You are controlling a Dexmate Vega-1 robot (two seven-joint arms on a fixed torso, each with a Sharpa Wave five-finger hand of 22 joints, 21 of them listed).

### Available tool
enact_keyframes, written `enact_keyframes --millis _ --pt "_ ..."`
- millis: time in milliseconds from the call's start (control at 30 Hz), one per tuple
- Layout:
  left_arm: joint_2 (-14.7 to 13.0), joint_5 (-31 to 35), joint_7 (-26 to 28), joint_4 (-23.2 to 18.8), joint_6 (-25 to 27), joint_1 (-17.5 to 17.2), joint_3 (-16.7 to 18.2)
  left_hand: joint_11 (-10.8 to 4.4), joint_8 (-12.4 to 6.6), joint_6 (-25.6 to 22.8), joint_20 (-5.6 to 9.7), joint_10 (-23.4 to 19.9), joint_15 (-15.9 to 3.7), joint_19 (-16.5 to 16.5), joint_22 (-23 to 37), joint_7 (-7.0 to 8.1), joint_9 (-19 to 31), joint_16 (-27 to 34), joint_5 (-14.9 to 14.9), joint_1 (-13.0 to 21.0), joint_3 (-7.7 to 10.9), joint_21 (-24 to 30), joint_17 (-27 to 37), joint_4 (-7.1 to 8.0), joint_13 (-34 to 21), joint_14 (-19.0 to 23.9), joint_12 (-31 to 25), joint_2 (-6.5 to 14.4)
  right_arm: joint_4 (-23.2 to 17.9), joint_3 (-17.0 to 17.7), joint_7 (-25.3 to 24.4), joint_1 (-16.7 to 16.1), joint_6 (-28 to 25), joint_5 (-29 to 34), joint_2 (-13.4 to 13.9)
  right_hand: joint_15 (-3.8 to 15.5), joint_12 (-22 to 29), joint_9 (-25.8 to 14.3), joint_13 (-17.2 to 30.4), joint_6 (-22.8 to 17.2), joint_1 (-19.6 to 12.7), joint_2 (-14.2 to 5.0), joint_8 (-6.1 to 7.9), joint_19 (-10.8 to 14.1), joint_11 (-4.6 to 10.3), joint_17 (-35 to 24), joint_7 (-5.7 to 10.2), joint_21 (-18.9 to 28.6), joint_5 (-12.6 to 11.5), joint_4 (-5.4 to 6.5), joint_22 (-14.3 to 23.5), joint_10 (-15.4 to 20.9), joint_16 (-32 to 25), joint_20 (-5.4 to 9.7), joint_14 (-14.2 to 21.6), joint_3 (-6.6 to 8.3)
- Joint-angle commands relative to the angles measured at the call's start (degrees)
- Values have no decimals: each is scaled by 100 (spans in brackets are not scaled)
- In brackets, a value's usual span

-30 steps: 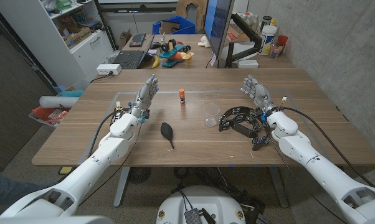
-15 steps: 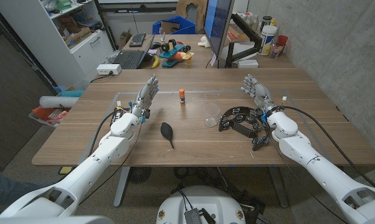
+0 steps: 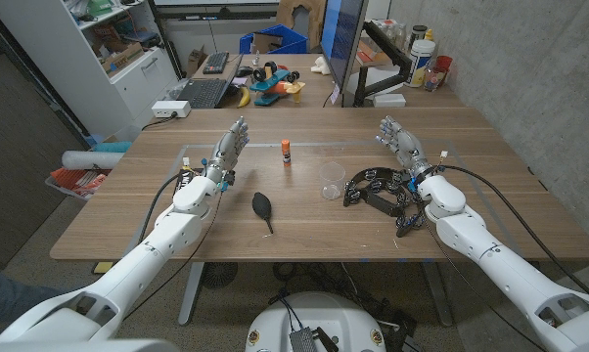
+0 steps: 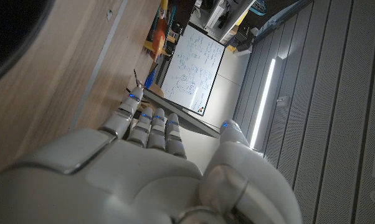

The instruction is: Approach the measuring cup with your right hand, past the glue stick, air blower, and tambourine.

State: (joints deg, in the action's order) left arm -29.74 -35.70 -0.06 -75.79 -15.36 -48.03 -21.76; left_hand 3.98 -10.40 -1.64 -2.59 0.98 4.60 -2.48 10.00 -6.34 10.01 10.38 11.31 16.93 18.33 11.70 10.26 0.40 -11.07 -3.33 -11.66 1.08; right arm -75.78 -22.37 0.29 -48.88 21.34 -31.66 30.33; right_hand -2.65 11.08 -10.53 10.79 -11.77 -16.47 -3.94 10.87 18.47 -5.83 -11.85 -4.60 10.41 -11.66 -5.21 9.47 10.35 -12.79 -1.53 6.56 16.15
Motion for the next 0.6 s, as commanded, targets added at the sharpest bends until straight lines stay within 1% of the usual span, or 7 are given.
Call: enact_keyframes --millis 33,67,367,600 --pt "-10 5 -36 62 45 70 -17 26 -35 8 -46 6 32 -25 15 8 23 35 10 44 10 -23 16 -49 -27 -15 -40 3 -248 -33 -47 -70 67 190 88 28 45 -30 20 -26 -40 -13 51 32 0 -15 28 45 -32 -20 30 33 4 28 37 -2" --pt "-8 4 -40 70 44 74 -17 28 -35 8 -43 7 37 -25 15 8 23 34 10 45 10 -23 16 -50 -27 -16 -40 4 -273 -43 -110 -77 50 262 107 28 45 -30 20 -26 -39 -12 52 32 0 -15 29 45 -32 -20 30 32 4 28 37 -2" --pt "-12 25 -60 86 86 130 -44 22 -35 5 -43 11 46 -25 15 3 22 36 9 52 13 -26 15 -59 -27 -11 -39 14 -298 -72 -123 -148 196 419 154 34 48 -30 22 -38 -40 -12 54 50 -2 -13 33 53 -35 -27 29 45 6 30 52 -1" --pt "-10 35 -96 120 89 176 -57 41 -36 -1 -43 9 46 -25 16 1 22 35 8 58 14 -28 15 -68 -27 -14 -41 22 -413 -133 -394 -169 267 902 256 61 52 -31 22 -64 -41 -15 62 69 14 -13 50 60 -38 -32 29 60 5 30 70 0"
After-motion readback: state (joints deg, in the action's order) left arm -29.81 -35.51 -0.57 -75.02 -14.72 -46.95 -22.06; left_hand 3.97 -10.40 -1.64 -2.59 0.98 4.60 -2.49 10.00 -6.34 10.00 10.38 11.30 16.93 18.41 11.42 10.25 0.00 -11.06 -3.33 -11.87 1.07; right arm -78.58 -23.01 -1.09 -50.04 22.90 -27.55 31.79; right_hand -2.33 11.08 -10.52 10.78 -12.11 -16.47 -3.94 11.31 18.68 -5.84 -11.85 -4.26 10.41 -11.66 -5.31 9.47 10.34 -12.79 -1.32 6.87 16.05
